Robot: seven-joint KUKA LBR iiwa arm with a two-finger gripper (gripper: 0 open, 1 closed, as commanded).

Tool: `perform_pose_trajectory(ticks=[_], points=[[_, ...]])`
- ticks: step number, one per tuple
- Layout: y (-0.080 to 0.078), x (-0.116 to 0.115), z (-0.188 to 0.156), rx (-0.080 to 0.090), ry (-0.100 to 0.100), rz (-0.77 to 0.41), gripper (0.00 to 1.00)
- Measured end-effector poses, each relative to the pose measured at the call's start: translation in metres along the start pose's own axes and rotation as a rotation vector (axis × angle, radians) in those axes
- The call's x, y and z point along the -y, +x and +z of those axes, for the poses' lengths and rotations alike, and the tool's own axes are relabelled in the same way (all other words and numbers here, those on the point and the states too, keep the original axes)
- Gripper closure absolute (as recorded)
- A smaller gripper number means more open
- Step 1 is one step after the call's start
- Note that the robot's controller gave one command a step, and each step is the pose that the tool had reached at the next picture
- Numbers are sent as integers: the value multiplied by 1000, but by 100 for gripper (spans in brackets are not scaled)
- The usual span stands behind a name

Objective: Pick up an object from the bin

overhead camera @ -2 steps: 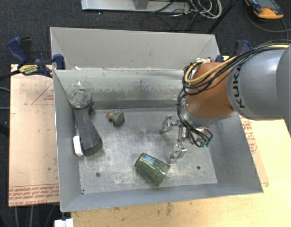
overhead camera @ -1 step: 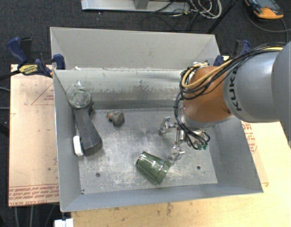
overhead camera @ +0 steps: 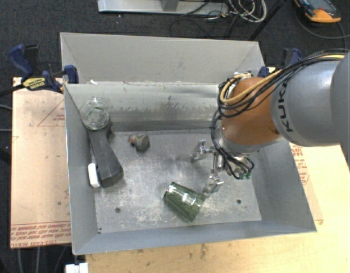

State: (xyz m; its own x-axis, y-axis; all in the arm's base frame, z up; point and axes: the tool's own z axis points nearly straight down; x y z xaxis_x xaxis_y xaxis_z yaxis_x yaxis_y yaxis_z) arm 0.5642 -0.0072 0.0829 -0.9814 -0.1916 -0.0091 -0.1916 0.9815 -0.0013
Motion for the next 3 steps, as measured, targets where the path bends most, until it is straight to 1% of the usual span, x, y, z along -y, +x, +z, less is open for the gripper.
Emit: perform_pose_trajectory(ticks=[1,2,3], points=[[24,-52,-16,-12,-1,-20,0],[23,-85,-10,-6,-5,-72,0],[30,-101,3,-8,-3,-233,0]])
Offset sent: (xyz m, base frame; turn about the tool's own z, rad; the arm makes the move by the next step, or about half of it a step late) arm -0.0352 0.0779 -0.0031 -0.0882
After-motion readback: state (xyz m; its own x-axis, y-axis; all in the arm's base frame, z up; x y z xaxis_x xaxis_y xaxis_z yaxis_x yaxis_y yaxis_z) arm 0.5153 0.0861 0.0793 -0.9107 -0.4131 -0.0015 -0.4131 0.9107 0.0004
